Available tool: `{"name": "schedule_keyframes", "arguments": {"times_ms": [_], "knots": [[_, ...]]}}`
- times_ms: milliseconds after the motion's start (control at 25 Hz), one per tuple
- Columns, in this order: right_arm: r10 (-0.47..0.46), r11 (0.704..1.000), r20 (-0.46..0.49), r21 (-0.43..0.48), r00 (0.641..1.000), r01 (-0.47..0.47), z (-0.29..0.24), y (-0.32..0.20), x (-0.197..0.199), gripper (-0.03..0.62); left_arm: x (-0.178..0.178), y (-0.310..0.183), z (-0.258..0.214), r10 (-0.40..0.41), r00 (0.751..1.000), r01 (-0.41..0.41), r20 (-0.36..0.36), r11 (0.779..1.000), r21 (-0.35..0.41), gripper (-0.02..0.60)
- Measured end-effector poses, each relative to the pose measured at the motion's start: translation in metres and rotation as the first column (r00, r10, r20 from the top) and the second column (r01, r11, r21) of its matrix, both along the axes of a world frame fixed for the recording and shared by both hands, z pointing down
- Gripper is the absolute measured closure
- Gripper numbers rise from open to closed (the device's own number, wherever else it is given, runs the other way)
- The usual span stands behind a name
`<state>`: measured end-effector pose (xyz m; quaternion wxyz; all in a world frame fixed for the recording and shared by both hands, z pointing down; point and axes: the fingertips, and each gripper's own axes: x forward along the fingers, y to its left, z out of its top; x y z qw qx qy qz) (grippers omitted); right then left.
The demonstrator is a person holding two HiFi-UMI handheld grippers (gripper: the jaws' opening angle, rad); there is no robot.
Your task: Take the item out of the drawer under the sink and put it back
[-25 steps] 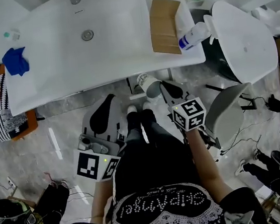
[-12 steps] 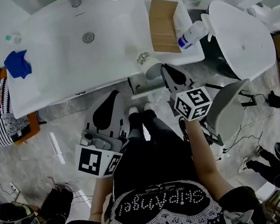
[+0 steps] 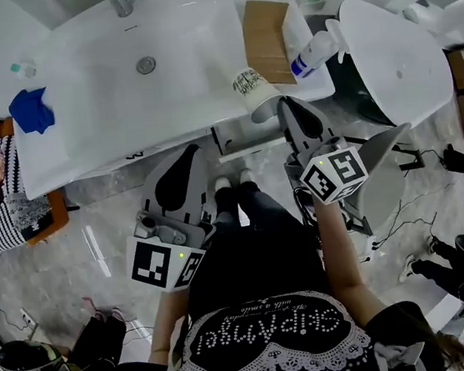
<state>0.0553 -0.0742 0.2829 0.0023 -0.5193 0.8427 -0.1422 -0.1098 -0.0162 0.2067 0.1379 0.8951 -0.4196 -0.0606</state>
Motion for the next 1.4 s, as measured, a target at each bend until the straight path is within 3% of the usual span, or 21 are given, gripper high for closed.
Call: {"name": "schedule_keyframes", "arguments": {"times_ms": [480, 720, 960, 1200, 1400], "knots": [[-0.03, 0.998, 0.025, 0.051, 0.999, 0.029, 0.024, -0.029, -0.032, 0.569, -0.007, 0.01, 0.006, -0.005, 0.999, 0.005, 0.032, 1.0, -0.013, 0.577], [-0.083, 0.992, 0.014, 0.097, 0.996, 0.081, -0.014, -0.025, -0.05, 0.569, -0.005, 0.011, 0.003, -0.003, 1.0, 0.004, 0.026, 1.0, -0.006, 0.577], [-0.085, 0.983, 0.072, 0.167, 0.994, 0.072, -0.074, -0.004, -0.042, 0.569, 0.003, 0.01, -0.001, 0.011, 1.0, -0.011, 0.016, 1.0, 0.003, 0.577], [-0.055, 0.973, 0.006, 0.224, 0.998, 0.052, -0.115, 0.016, -0.022, 0.569, 0.009, 0.011, -0.006, 0.025, 1.0, -0.025, 0.011, 1.0, 0.016, 0.577], [-0.026, 0.978, -0.033, 0.205, 0.999, 0.033, -0.123, 0.039, -0.003, 0.569, 0.017, 0.011, -0.013, 0.033, 0.999, -0.033, 0.008, 0.999, 0.019, 0.577]]}}
